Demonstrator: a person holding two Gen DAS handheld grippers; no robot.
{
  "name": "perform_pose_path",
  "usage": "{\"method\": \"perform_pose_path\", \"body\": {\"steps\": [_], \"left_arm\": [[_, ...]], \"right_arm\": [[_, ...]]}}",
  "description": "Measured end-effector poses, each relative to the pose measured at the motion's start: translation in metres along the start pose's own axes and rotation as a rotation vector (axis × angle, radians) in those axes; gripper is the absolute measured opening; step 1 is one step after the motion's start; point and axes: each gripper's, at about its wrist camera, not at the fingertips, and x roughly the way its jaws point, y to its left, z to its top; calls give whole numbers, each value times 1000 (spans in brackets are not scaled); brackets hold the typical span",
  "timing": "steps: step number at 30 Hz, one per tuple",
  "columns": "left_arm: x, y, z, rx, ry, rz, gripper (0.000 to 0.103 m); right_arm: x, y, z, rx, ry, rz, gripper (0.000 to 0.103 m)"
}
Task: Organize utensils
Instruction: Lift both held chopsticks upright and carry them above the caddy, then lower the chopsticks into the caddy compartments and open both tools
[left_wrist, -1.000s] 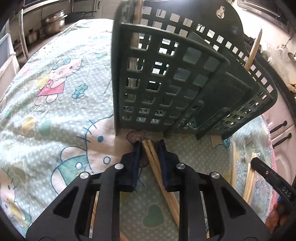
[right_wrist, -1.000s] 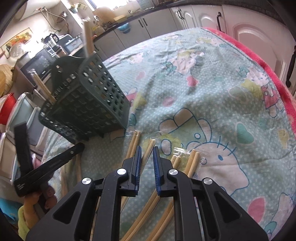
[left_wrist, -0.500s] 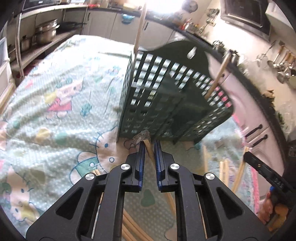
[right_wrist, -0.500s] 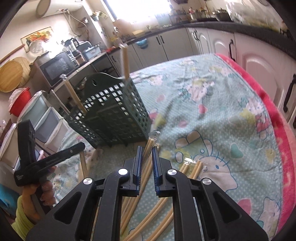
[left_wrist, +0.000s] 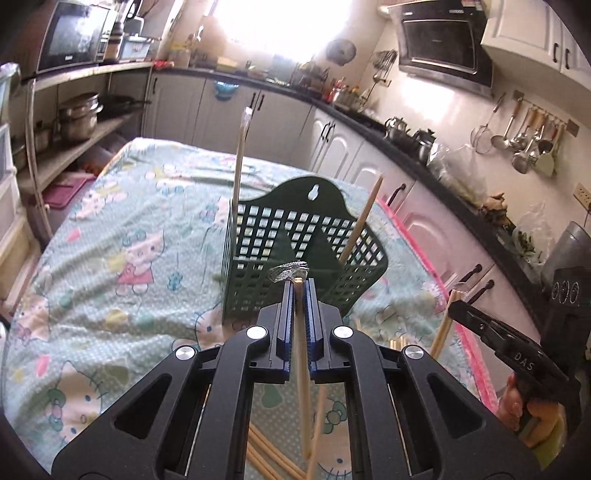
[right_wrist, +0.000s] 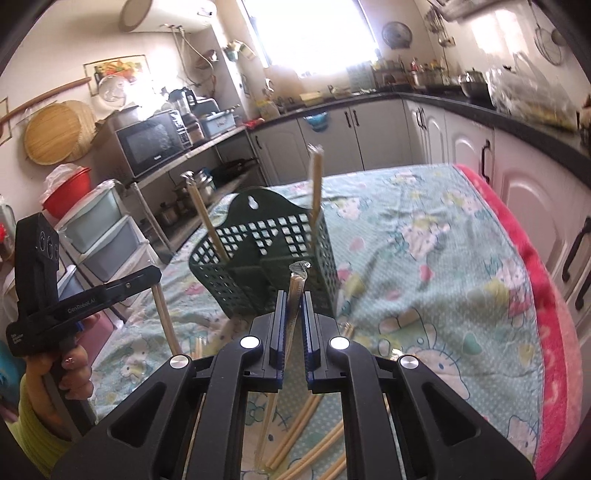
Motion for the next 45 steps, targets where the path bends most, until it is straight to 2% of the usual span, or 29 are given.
{"method": "perform_pose_path", "body": {"steps": [9, 28, 45], "left_arm": [[-22, -1, 9, 7, -49, -17, 3], [-57, -6, 43, 15, -161, -43, 3], [-74, -22, 92, 26, -307, -16, 3]], "right_arm": [[-14, 21, 10, -59, -56, 13, 7], [-18, 43, 33, -106, -112, 48, 6], [-34, 70, 82, -147, -231, 86, 6]]}}
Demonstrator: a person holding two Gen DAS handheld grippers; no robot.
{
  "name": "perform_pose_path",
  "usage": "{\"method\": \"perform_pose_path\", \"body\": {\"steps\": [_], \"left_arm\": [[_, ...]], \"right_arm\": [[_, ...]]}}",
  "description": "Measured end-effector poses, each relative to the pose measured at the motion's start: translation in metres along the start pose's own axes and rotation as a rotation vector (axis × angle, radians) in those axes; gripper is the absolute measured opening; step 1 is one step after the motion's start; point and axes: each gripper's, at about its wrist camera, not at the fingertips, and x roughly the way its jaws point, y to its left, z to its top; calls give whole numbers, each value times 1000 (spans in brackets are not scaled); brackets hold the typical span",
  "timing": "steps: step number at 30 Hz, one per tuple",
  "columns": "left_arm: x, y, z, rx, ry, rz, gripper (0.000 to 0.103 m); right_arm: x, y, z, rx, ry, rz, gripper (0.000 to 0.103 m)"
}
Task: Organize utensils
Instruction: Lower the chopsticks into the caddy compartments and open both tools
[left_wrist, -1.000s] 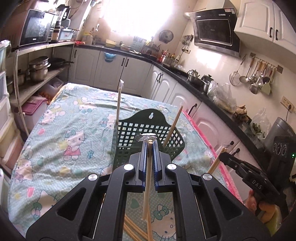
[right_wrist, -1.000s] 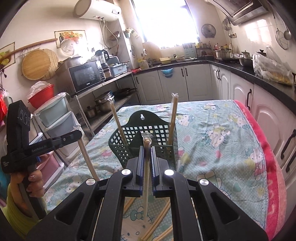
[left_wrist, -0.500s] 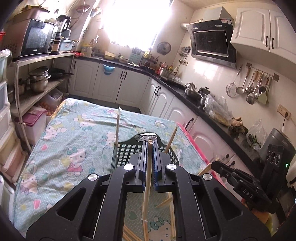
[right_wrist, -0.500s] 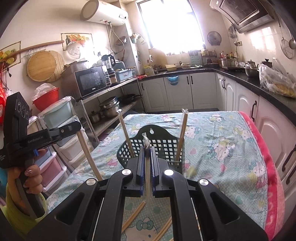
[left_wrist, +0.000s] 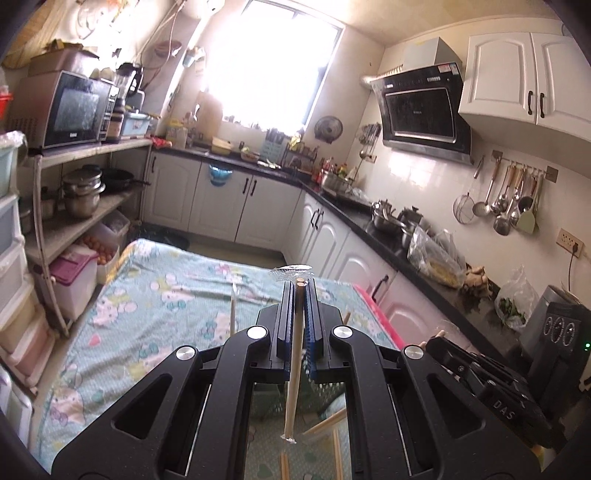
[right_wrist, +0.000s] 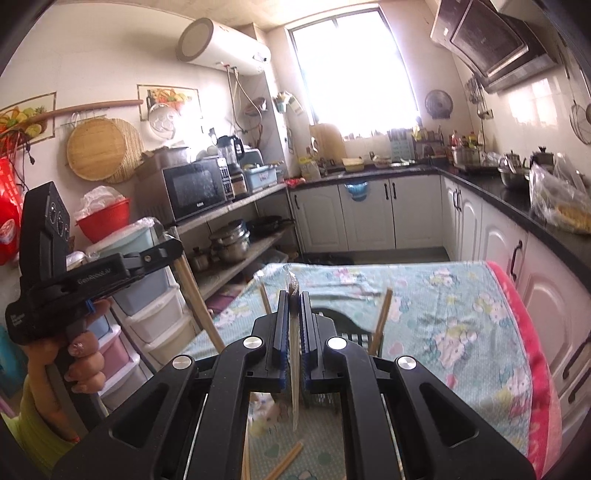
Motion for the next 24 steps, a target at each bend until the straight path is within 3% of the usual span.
{"method": "perform_pose_path", "body": {"steps": [8, 14, 24], "left_arm": [[8, -3, 22, -8, -46, 25, 3], [17, -3, 32, 16, -109, 88, 3], [53, 11, 14, -3, -106, 126, 3]], "right_arm": [[4, 3, 35, 1, -73, -11, 6], [15, -2, 54, 3, -113, -34, 6], [51, -16, 41, 29, -104, -71, 6]]}}
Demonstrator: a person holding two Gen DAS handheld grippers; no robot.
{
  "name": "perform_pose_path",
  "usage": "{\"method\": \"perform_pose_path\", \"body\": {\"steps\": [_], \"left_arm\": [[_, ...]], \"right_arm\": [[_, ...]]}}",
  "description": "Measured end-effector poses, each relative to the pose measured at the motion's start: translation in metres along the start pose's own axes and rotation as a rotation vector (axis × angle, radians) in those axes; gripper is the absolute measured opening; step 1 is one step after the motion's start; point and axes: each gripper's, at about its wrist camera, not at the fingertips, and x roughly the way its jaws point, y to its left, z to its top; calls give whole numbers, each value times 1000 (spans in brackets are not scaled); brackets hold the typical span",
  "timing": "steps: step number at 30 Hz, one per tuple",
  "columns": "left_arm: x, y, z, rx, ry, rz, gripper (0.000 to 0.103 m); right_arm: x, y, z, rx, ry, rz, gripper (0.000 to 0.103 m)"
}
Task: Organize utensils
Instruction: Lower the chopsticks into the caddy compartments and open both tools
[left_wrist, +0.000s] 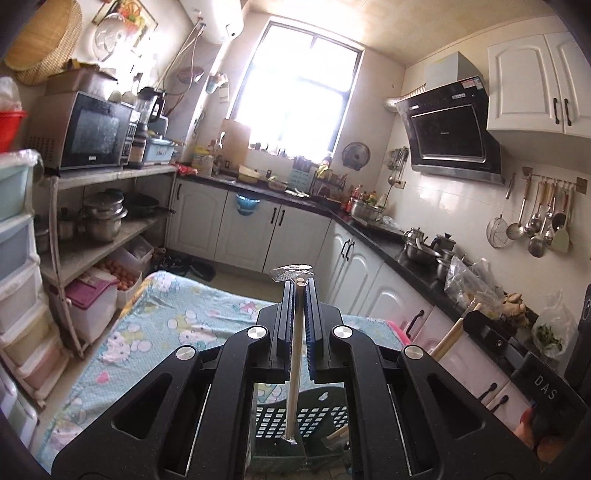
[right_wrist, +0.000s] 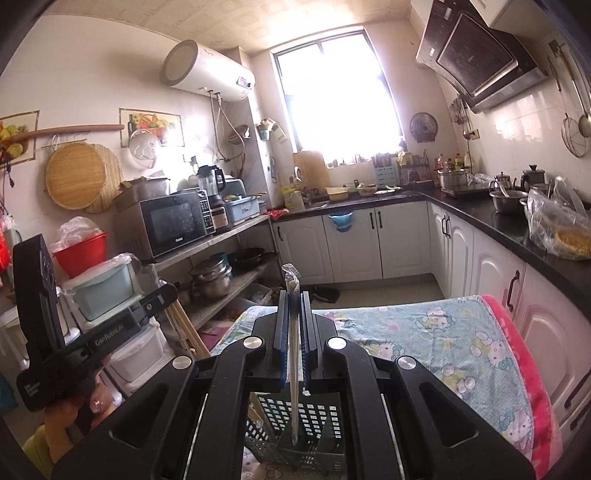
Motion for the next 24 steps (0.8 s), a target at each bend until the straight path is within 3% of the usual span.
{"method": "perform_pose_path", "body": {"steps": [8, 24], "left_arm": [[24, 5, -34, 2, 34, 18, 3], [33, 6, -69, 15, 52, 6, 3]], "right_arm": [[29, -5, -24, 5, 31, -15, 6], [35, -18, -59, 30, 16, -11, 6]]}}
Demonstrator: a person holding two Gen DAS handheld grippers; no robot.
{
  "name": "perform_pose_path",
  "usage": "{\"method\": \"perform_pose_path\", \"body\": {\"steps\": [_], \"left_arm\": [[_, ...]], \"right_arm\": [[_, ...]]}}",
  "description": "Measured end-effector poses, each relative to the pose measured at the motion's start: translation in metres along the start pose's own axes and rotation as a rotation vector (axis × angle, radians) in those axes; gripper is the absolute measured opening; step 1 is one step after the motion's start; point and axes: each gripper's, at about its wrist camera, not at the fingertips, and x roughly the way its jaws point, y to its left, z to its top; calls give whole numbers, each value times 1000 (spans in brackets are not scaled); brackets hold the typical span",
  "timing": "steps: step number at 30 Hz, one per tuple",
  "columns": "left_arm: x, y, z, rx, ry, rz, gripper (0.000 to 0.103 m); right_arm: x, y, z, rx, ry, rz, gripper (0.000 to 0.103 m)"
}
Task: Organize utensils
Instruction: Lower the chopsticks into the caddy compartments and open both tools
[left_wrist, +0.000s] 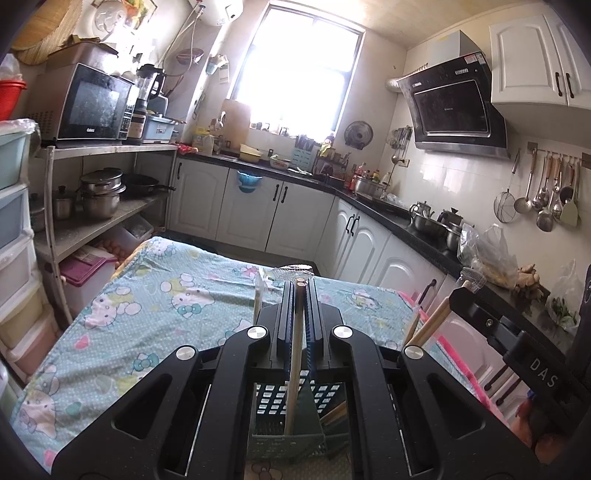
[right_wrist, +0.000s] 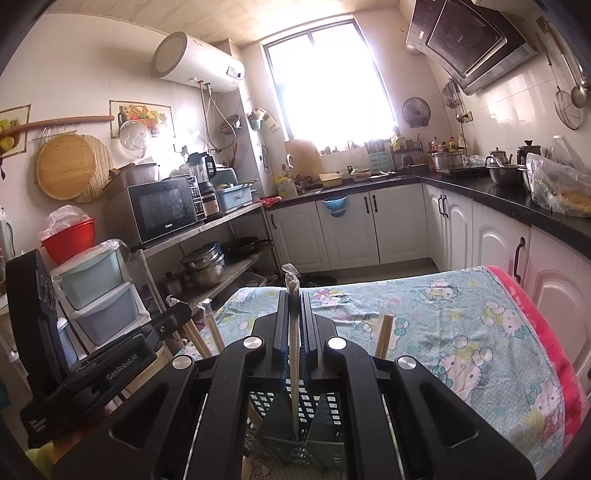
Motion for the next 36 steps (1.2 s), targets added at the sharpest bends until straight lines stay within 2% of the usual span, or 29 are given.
{"method": "perform_pose_path", "body": {"steps": [11, 28, 30, 32, 36], "left_arm": [[1, 5, -12, -1, 36, 9, 3], [-10, 18, -19, -15, 55, -13, 3], [-12, 20, -21, -20, 62, -12, 5], [-13, 21, -22, -32, 71, -18, 9], [-16, 24, -24, -47, 81, -27, 16]], "right_arm": [[-5, -12, -17, 16, 5, -26, 6], [-20, -26, -36, 55, 42, -13, 7], [-21, -27, -39, 58, 49, -10, 9], [-22, -28, -42, 66, 58, -8, 19], [-23, -29, -50, 74, 76, -5, 21]]}}
